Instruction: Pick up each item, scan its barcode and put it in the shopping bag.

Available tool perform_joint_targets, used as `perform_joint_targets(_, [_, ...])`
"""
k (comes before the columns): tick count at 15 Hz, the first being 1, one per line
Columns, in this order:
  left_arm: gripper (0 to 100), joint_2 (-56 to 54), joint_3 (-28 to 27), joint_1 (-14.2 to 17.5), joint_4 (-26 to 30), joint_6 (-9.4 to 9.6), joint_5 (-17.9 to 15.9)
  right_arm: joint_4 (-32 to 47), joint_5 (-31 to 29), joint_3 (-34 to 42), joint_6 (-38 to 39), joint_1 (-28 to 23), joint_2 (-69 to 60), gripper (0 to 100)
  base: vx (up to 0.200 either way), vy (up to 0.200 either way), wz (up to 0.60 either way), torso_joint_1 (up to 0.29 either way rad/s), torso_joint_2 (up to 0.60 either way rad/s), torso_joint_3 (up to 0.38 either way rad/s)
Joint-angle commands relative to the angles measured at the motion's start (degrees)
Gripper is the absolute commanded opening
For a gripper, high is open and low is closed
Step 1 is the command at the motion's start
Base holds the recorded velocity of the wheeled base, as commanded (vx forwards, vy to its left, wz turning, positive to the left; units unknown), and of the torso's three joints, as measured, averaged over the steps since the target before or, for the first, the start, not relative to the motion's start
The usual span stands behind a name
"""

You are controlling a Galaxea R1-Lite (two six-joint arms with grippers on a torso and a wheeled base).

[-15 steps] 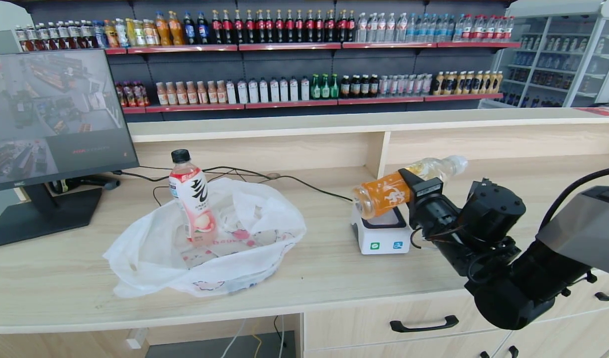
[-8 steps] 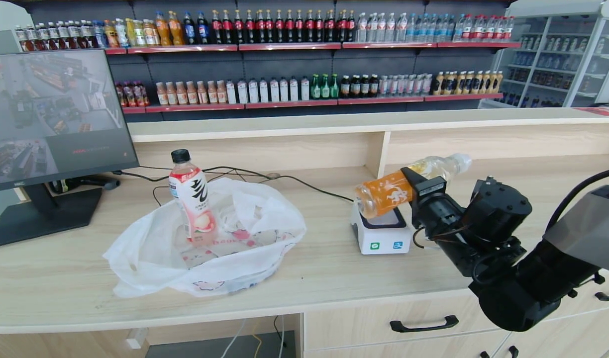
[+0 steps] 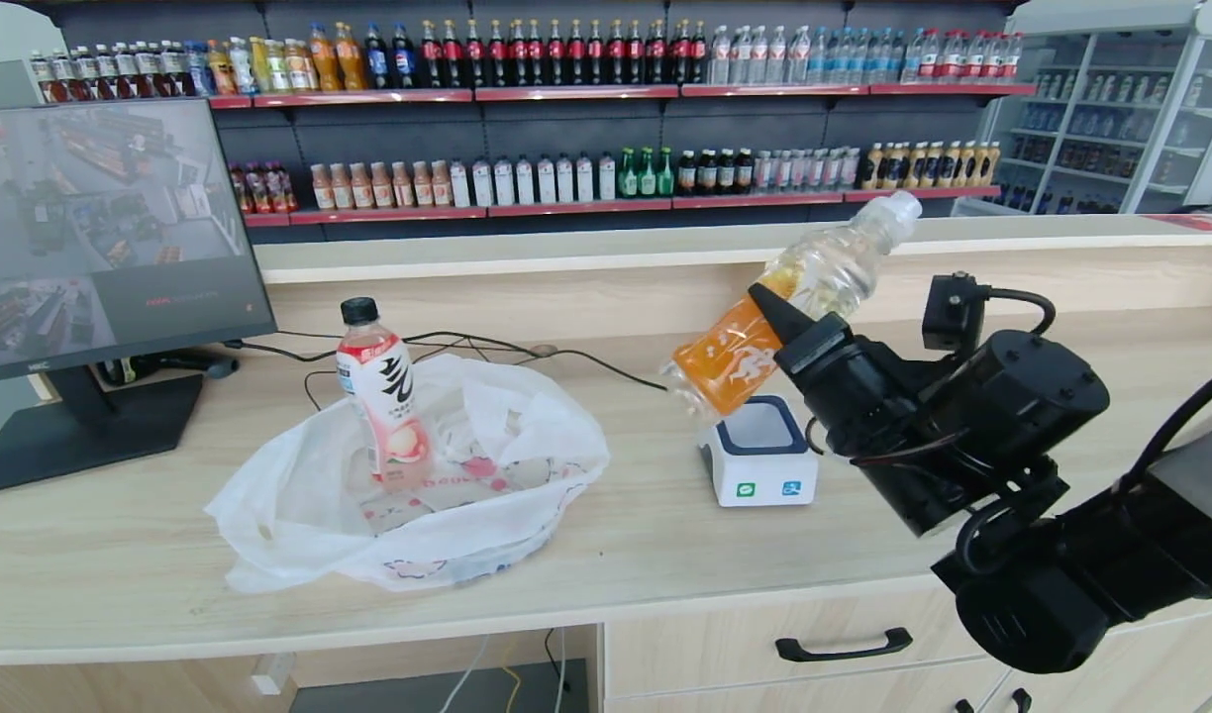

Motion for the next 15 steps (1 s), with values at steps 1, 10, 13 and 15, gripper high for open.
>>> perform_joint_targets(1, [100, -0.02, 0.0, 0.0, 0.0, -0.04, 0.01, -0.03, 4.13, 1.25, -5.81, 1.96, -3.74, 0, 0.0, 0.0, 0.0, 0.0, 0.0, 0.0])
perform_joint_targets(10, [100, -0.02, 0.0, 0.0, 0.0, 0.05, 0.01, -0.03, 14.59, 5.03, -43.96, 3.1, -4.09, 0, 0.0, 0.0, 0.0, 0.0, 0.0, 0.0])
perform_joint_targets(13, [100, -0.02, 0.0, 0.0, 0.0, 0.05, 0.01, -0.03, 14.59, 5.12, -43.96, 2.92, -3.92, 0, 0.0, 0.0, 0.0, 0.0, 0.0, 0.0])
perform_joint_targets(15, [100, -0.02, 0.0, 0.0, 0.0, 0.05, 0.01, -0.03, 14.59, 5.03, -43.96, 2.92, -3.92, 0, -0.1, 0.0, 0.0, 0.004, 0.0, 0.009])
